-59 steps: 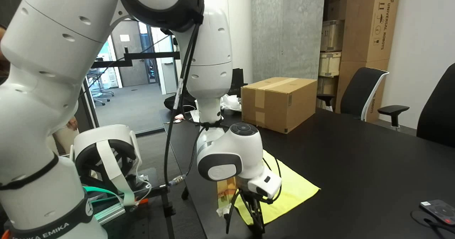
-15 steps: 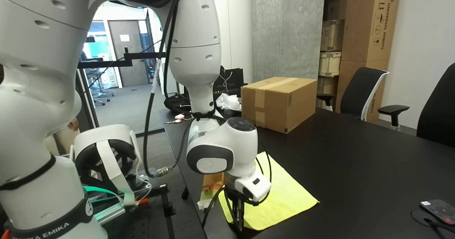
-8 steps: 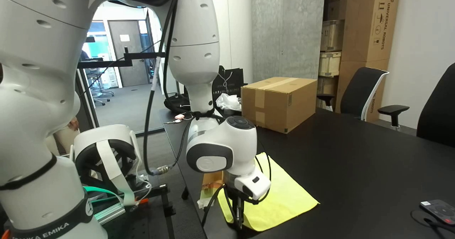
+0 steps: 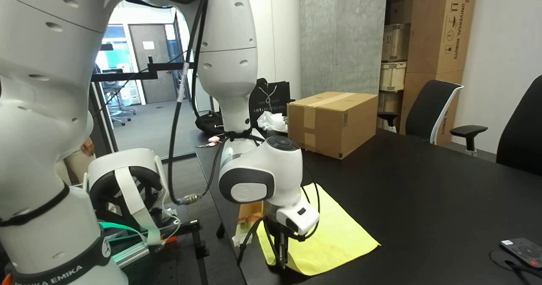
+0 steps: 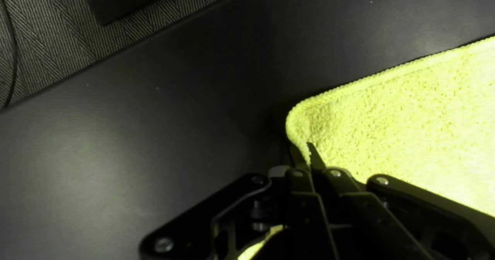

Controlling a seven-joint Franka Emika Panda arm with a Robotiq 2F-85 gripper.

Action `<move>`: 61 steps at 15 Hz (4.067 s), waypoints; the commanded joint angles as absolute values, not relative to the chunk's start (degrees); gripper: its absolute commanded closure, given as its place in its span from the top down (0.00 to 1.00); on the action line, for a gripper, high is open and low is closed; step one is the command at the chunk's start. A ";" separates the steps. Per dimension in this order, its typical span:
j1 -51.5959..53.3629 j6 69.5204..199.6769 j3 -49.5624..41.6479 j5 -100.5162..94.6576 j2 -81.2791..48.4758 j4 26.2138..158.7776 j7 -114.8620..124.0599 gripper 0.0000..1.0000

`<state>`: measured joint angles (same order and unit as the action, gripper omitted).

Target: Fold the towel in half

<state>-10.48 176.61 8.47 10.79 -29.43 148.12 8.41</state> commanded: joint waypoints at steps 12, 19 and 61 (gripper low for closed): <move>-2.07 167.73 0.39 11.32 -23.13 141.14 12.88 0.01; 8.15 144.69 -7.66 2.00 -27.18 119.44 26.33 0.01; 17.73 140.21 4.09 -15.51 -35.61 119.46 6.75 1.00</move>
<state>15.20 136.45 4.12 -12.23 -37.80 115.86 6.97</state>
